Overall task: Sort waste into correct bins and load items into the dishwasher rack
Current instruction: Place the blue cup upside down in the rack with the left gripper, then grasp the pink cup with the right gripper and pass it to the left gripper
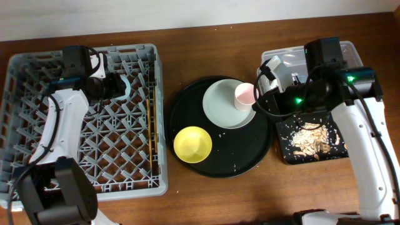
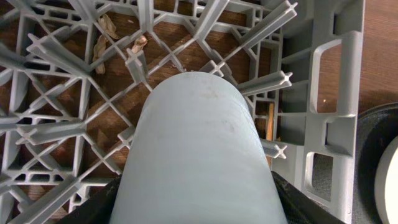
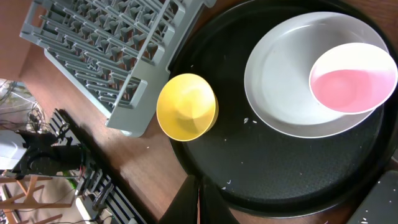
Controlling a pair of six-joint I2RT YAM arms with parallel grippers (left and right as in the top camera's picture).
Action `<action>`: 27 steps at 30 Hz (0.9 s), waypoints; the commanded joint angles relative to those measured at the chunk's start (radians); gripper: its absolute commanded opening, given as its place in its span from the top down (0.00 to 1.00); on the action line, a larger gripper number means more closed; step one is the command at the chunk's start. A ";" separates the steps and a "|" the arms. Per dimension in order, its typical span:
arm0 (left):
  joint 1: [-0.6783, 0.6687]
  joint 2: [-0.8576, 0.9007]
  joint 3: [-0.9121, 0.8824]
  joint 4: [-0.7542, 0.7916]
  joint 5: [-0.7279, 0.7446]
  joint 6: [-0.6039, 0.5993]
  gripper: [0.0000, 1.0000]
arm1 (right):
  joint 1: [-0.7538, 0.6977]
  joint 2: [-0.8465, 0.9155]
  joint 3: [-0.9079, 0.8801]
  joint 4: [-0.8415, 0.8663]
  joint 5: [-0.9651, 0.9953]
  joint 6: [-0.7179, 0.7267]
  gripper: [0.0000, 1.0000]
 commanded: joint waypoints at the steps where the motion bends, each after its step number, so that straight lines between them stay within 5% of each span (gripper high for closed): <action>1: -0.001 0.006 0.002 0.000 -0.015 -0.005 0.02 | -0.004 0.003 -0.006 -0.004 0.009 0.004 0.94; 5: -0.001 0.004 0.009 0.001 -0.013 -0.005 0.01 | -0.004 0.003 -0.006 -0.008 0.009 0.004 0.81; 7: -0.001 -0.009 0.047 -0.014 -0.006 -0.005 0.01 | -0.004 0.003 -0.006 -0.008 0.009 0.004 0.55; 9: -0.001 -0.057 0.074 -0.034 0.024 -0.005 0.04 | -0.004 0.003 -0.006 -0.002 0.010 0.003 0.53; 12: -0.001 -0.191 0.076 -0.156 0.071 -0.031 0.27 | -0.004 0.004 -0.006 0.015 0.083 0.005 0.54; 14: -0.003 -0.242 0.076 -0.286 0.119 -0.030 0.55 | -0.003 0.022 -0.006 0.035 0.103 0.030 0.53; 15: -0.003 -0.247 0.076 -0.336 0.119 -0.030 0.57 | -0.002 0.036 -0.006 0.052 0.103 0.037 0.54; 21: -0.037 -0.246 0.068 -0.507 0.137 0.041 0.40 | 0.135 0.283 -0.012 0.253 0.334 0.171 0.58; 27: -0.110 -0.246 0.068 -0.506 0.129 0.067 0.39 | 0.267 0.440 -0.012 0.415 0.664 0.170 0.66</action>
